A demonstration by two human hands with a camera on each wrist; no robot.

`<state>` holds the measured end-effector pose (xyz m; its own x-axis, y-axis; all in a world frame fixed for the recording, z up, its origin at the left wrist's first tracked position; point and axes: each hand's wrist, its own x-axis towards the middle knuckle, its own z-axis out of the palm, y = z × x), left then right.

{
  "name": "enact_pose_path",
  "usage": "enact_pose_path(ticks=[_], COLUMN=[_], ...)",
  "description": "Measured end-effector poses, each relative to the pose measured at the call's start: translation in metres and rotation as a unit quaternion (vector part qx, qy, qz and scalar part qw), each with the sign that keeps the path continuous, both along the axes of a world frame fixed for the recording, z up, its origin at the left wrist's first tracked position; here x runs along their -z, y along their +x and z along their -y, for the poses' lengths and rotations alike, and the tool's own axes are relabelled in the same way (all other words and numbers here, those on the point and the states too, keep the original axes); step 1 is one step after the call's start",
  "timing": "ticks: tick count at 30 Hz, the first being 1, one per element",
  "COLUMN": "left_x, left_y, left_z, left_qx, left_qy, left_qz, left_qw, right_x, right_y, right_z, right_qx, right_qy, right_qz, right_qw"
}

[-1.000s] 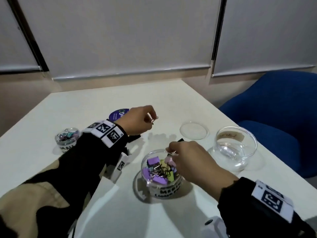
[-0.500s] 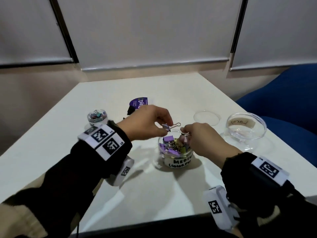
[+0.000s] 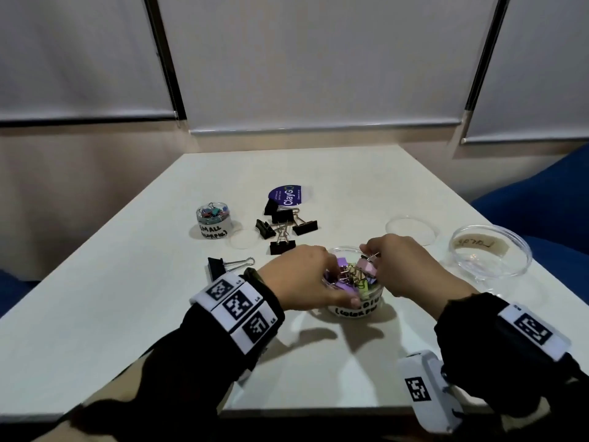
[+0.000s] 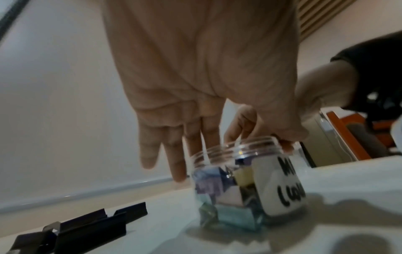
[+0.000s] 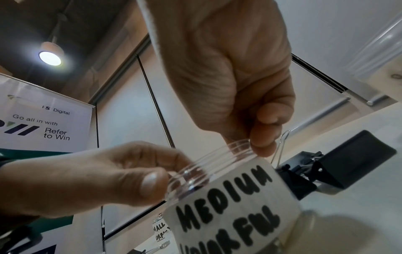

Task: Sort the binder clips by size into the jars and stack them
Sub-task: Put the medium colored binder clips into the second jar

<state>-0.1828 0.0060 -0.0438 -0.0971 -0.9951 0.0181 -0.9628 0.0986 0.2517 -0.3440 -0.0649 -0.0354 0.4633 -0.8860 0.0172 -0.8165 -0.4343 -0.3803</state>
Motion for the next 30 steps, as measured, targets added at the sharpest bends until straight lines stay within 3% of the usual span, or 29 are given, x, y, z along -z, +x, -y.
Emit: enact_pose_path(ticks=[3, 9, 16, 19, 23, 26, 30], left_x=[0.0, 0.008, 0.009, 0.002, -0.018, -0.031, -0.038], left_y=[-0.011, -0.03, -0.028, -0.021, -0.013, -0.007, 0.0], left_z=[0.003, 0.019, 0.024, 0.03, 0.049, 0.067, 0.093], left_qx=[-0.013, -0.069, -0.086, -0.09, -0.086, -0.101, -0.121], left_qy=[-0.027, 0.035, 0.054, 0.03, -0.03, -0.054, -0.068], left_qz=[-0.02, 0.009, -0.022, -0.028, -0.028, -0.028, -0.034], left_qw=[0.999, 0.997, 0.995, 0.995, 0.995, 0.993, 0.99], right_x=[-0.004, 0.001, -0.002, -0.008, -0.004, 0.006, 0.009], right_y=[-0.001, -0.003, -0.01, -0.02, -0.039, -0.048, -0.049], right_z=[-0.002, 0.0, 0.008, 0.017, 0.024, 0.023, 0.022], right_qx=[-0.004, -0.011, -0.022, 0.019, 0.049, 0.031, -0.009], right_qy=[0.002, 0.042, 0.111, 0.076, 0.002, 0.02, 0.055], right_qz=[-0.008, 0.051, 0.085, 0.146, 0.025, -0.087, -0.171], right_qw=[1.0, 0.998, 0.99, 0.986, 0.998, 0.996, 0.984])
